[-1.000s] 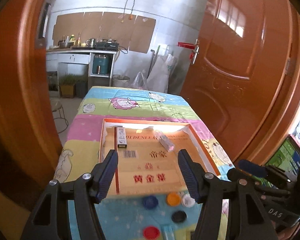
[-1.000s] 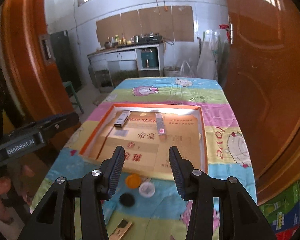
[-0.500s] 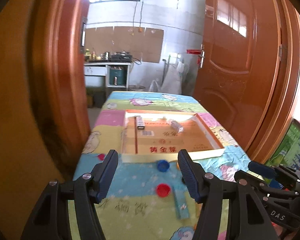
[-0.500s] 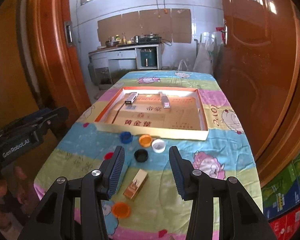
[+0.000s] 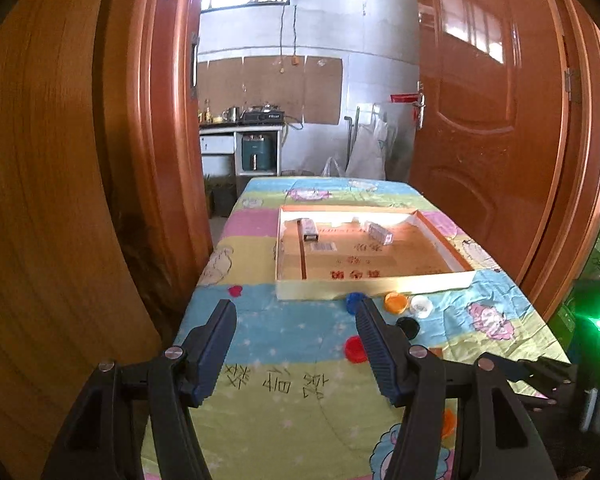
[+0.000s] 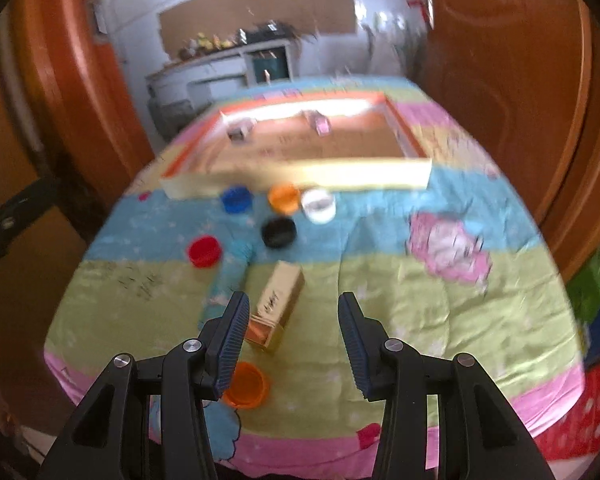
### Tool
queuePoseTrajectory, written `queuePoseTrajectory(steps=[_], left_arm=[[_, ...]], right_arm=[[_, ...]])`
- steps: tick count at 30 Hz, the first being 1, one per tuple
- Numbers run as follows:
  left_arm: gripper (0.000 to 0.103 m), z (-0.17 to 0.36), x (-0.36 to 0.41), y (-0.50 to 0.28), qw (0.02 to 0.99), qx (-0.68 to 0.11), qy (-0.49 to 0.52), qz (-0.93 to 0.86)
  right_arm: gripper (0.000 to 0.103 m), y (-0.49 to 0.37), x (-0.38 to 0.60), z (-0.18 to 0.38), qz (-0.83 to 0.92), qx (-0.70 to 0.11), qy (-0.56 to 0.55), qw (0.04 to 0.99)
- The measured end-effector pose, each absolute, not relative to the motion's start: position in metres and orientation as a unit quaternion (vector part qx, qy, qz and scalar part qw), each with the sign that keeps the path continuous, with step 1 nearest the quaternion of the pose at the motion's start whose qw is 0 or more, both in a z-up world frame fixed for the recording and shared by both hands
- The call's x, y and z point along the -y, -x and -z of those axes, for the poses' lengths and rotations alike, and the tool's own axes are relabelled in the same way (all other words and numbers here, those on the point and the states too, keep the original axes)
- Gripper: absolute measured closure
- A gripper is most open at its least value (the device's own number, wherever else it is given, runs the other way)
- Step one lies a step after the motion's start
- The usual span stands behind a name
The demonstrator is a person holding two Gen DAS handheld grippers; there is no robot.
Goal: Organize rigid objects
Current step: 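Withdraw both tools from the tray back toward the loose items, then grasp the gold YSL lipstick with the right tool while the left tool grasps the teal tube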
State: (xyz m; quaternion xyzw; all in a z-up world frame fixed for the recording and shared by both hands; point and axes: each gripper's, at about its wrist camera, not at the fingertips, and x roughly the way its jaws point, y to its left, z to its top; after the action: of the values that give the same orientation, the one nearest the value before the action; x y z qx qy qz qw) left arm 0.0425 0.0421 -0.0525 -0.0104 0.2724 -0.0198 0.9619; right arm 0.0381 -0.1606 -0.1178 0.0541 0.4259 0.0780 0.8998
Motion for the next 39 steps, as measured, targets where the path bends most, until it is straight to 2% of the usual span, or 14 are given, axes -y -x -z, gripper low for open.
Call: queuePoseTrajectory(steps=[9,12,13,19,28,39], left_arm=[[0.041,0.082,-0.044,-0.05,0.952,-0.305,0.011,0.025],[0.041,0.088,-0.039,-0.051,0.949,-0.313,0.009,0.032],[0.041,0.09,-0.037,-0.052,0.948,-0.316,0.01,0.038],[0.041,0.104,-0.012,-0.059,0.936,-0.343,0.005,0.08],[0.042,0.132,0.031,-0.079,0.915,-0.391,-0.012,0.102],[0.045,0.152,0.048,-0.098,0.908,-0.411,-0.027,0.076]], right_arm=[[0.056,-0.063,0.132,0.138,-0.072,-0.447,-0.036,0.891],[0.083,-0.063,0.129,0.14,-0.065,-0.445,-0.019,0.893],[0.085,-0.063,0.13,0.141,-0.065,-0.446,-0.021,0.892],[0.085,-0.06,0.144,0.137,-0.071,-0.442,-0.044,0.893],[0.085,-0.05,0.187,0.114,-0.042,-0.392,-0.07,0.917],[0.085,-0.05,0.228,0.123,-0.035,-0.389,-0.111,0.914]])
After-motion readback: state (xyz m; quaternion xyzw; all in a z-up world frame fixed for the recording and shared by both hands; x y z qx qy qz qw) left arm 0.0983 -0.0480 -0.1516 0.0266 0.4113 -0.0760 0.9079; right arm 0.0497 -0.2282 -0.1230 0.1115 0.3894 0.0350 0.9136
